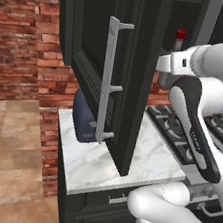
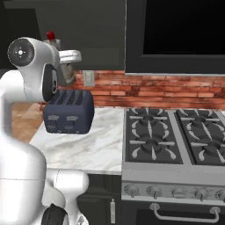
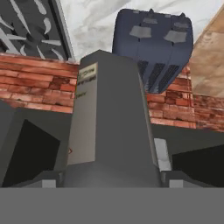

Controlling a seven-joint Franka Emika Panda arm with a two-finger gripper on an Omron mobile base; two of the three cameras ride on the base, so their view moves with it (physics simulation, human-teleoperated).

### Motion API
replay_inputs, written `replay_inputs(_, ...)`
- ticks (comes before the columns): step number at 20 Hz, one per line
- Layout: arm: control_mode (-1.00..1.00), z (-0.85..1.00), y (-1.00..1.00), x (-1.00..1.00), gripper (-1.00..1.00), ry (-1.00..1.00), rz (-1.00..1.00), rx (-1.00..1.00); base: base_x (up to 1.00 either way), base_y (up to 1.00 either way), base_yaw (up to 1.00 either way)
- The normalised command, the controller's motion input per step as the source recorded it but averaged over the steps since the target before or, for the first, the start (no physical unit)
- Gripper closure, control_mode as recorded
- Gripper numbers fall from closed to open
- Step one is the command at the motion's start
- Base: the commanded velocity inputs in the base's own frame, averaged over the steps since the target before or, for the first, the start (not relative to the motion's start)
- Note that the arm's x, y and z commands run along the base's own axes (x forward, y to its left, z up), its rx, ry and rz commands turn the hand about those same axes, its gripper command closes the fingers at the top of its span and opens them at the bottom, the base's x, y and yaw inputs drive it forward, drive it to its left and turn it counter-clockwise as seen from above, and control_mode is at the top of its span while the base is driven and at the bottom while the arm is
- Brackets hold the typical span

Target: There is a bowl on the dining counter. Grab a lemon wedge from the fridge and place it in the bowl. Then get the liquor bottle and glass cup from the cabinet and place them next to the bowl.

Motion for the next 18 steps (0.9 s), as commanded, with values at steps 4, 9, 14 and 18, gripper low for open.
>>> replay_inputs(4, -1.0, 0.0, -0.31, -0.73, 1.0, 0.0, 0.01, 0.0, 0.0, 0.0, 0.0)
replay_inputs(9, -1.0, -0.04, -0.14, -0.93, 1.0, -0.02, 0.0, 0.0, 0.0, 0.0, 0.0)
replay_inputs(14, 1.0, -0.02, -0.02, -0.59, 1.0, -0.01, -0.01, 0.0, -0.4, -0.06, -0.02)
replay_inputs(18, 1.0, 0.0, 0.0, 0.0, 1.0, 0.0, 0.0, 0.0, -0.89, -0.35, -0.06)
